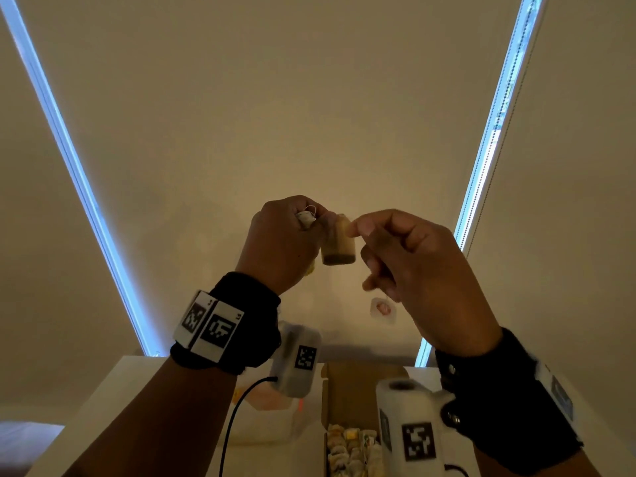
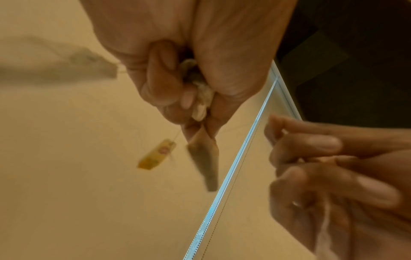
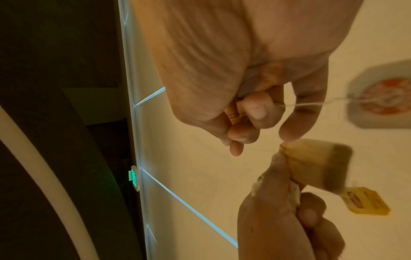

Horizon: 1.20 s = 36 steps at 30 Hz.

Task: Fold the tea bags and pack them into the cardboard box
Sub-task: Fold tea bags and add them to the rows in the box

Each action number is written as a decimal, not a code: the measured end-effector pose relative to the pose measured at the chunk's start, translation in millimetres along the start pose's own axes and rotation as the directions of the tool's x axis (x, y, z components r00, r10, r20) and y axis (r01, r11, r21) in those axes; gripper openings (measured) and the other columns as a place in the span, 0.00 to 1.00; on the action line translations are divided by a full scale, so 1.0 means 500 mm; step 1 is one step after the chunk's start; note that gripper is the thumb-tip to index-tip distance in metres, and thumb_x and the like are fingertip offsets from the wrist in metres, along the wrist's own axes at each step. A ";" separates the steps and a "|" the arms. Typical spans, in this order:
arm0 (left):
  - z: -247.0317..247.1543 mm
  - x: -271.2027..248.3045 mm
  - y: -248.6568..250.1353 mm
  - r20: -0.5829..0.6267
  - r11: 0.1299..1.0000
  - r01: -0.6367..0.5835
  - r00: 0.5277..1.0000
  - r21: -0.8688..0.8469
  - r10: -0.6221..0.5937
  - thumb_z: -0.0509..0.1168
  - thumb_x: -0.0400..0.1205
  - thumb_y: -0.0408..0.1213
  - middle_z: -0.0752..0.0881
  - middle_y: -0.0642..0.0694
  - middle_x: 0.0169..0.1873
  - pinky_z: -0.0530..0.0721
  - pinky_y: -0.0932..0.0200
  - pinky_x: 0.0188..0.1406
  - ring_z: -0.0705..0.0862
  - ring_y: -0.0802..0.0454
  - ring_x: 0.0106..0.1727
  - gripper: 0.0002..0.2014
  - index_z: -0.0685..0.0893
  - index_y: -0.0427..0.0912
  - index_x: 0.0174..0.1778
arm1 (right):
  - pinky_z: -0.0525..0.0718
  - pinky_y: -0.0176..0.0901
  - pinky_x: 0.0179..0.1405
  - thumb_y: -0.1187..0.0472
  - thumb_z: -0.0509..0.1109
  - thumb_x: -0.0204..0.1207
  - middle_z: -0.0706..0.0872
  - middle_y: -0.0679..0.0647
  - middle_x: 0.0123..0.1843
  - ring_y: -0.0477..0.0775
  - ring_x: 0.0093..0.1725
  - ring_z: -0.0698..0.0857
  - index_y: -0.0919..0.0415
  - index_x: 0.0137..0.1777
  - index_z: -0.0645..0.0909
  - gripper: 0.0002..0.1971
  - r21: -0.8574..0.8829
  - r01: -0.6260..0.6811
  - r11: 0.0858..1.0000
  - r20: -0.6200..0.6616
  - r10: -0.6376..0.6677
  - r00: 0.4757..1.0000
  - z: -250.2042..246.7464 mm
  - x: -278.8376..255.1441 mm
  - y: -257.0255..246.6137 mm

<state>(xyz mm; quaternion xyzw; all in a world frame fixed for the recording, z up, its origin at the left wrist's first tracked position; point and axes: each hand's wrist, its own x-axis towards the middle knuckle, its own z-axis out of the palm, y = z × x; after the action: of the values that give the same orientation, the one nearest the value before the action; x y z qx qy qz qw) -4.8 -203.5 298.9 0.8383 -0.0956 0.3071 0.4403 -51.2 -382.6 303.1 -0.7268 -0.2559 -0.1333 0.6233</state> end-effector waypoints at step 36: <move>-0.059 -0.005 0.072 0.354 0.812 0.242 0.934 -0.531 -0.047 0.67 0.87 0.40 0.77 0.48 0.25 0.59 0.65 0.21 0.65 0.56 0.21 0.07 0.88 0.46 0.45 | 0.82 0.42 0.43 0.68 0.66 0.81 0.85 0.59 0.46 0.54 0.43 0.82 0.62 0.57 0.89 0.11 0.547 -0.433 0.717 0.423 0.209 0.882 -0.027 0.029 0.133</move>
<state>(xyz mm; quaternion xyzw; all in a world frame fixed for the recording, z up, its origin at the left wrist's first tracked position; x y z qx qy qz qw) -35.0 -201.7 334.1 0.7133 -0.1884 0.0878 0.6693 -1.8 -399.0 257.2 -0.5223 -0.2540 0.1955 0.7902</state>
